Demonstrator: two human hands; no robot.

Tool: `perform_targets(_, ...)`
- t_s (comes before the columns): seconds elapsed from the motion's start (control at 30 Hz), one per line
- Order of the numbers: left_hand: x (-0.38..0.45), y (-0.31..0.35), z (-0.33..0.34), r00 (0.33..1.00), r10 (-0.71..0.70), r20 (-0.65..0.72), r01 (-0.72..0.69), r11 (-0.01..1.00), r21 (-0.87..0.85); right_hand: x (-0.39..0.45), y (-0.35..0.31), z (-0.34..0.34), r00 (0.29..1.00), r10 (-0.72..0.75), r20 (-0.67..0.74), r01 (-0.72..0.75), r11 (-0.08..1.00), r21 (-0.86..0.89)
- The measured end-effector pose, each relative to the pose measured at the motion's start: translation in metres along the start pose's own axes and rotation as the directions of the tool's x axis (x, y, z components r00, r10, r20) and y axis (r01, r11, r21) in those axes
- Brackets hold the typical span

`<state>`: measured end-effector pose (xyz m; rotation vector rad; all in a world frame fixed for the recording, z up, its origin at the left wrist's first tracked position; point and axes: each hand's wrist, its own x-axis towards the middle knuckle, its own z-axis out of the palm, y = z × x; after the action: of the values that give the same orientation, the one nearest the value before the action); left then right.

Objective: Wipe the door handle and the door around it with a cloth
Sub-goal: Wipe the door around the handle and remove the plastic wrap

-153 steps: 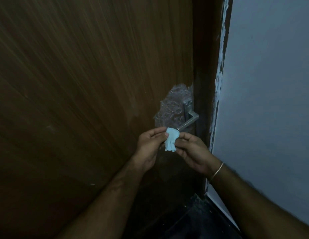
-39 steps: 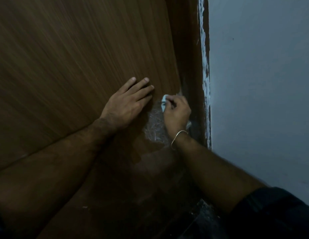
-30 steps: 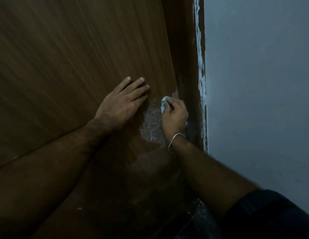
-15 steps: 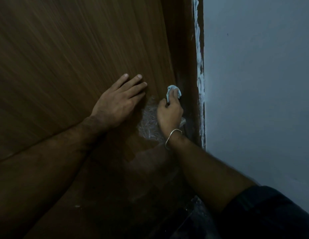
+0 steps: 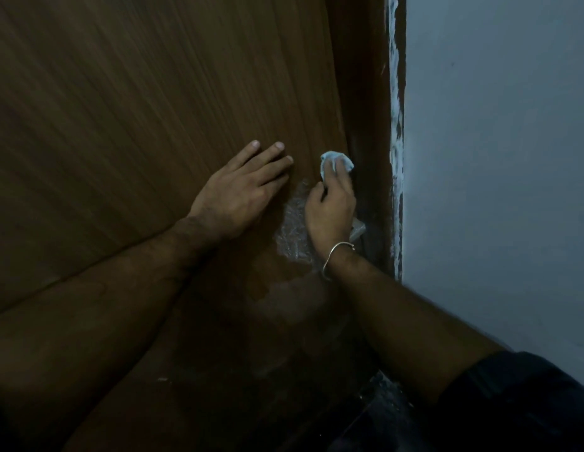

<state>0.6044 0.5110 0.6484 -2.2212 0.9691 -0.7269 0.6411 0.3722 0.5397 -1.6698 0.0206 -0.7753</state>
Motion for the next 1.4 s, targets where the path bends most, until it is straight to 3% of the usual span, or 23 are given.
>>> perform_targets(0.07,-0.001,0.001,0.001,1.0,-0.001,-0.005,0.001,1.0,0.008,-0.006,0.001,-0.003,0.99,-0.139,0.022,0.139,0.99,0.002)
perform_targets(0.1,-0.001,0.001,0.001,1.0,-0.006,-0.009,0.006,1.0,0.016,-0.004,0.001,-0.006,0.99,-0.138,0.006,0.138,0.99,0.027)
perform_targets(0.2,-0.001,0.0,0.002,1.0,-0.007,-0.013,0.008,1.0,0.022,0.016,-0.003,-0.009,0.995,0.03,-0.095,-0.019,0.994,0.109)
perform_targets(0.23,-0.001,0.0,0.003,1.0,-0.007,-0.009,0.007,1.0,0.026,0.017,-0.009,-0.008,0.996,0.012,-0.094,-0.004,0.996,0.091)
perform_targets(0.37,-0.001,0.001,0.001,1.0,-0.019,-0.002,0.019,0.999,0.027,-0.017,-0.01,-0.007,0.972,-0.226,0.069,0.223,0.973,0.055)
perform_targets(0.5,-0.006,-0.001,-0.001,1.0,-0.005,0.03,0.003,0.999,0.046,0.006,-0.002,-0.009,0.994,0.058,-0.094,-0.049,0.994,0.1)
perform_targets(0.67,-0.013,0.002,-0.004,0.999,-0.032,0.003,0.032,0.999,0.018,-0.019,0.001,-0.008,0.978,-0.186,0.095,0.184,0.982,0.03)
perform_targets(0.77,-0.022,0.002,-0.003,1.0,-0.016,0.014,0.015,1.0,0.022,0.005,0.003,-0.008,0.995,0.082,-0.063,-0.075,0.993,0.096)
perform_targets(0.8,-0.023,0.001,-0.004,1.0,-0.006,0.014,0.005,1.0,0.023,0.006,-0.002,-0.006,0.992,0.094,-0.082,-0.086,0.992,0.095)
perform_targets(0.93,-0.025,0.002,-0.006,1.0,-0.013,0.0,0.013,1.0,0.021,-0.029,-0.008,-0.001,0.98,-0.169,0.109,0.167,0.986,0.026)
perform_targets(1.07,-0.034,0.004,-0.005,0.999,-0.009,0.049,0.008,1.0,0.023,-0.006,-0.014,-0.002,0.992,0.119,-0.039,-0.113,0.984,0.14)
perform_targets(1.13,-0.039,0.005,-0.004,0.999,-0.025,0.036,0.024,1.0,0.013,-0.021,-0.024,0.005,1.0,-0.005,0.008,0.005,0.997,0.077)
perform_targets(1.2,-0.045,0.008,-0.003,0.999,-0.033,0.023,0.033,0.999,-0.007,-0.052,-0.023,0.009,0.972,-0.169,0.161,0.163,0.985,0.053)
perform_targets(1.23,-0.048,0.008,-0.003,0.999,-0.038,0.026,0.038,0.999,-0.009,-0.057,-0.019,0.005,0.966,-0.179,0.185,0.169,0.983,0.067)
perform_targets(1.33,-0.053,0.008,-0.003,0.997,-0.044,0.056,0.043,0.999,0.016,-0.03,-0.019,0.006,0.997,0.077,0.009,-0.078,0.989,0.127)
perform_targets(1.4,-0.054,0.008,-0.003,0.997,-0.046,0.061,0.045,0.998,0.032,-0.024,-0.026,0.01,0.995,0.089,-0.043,-0.08,0.982,0.173)
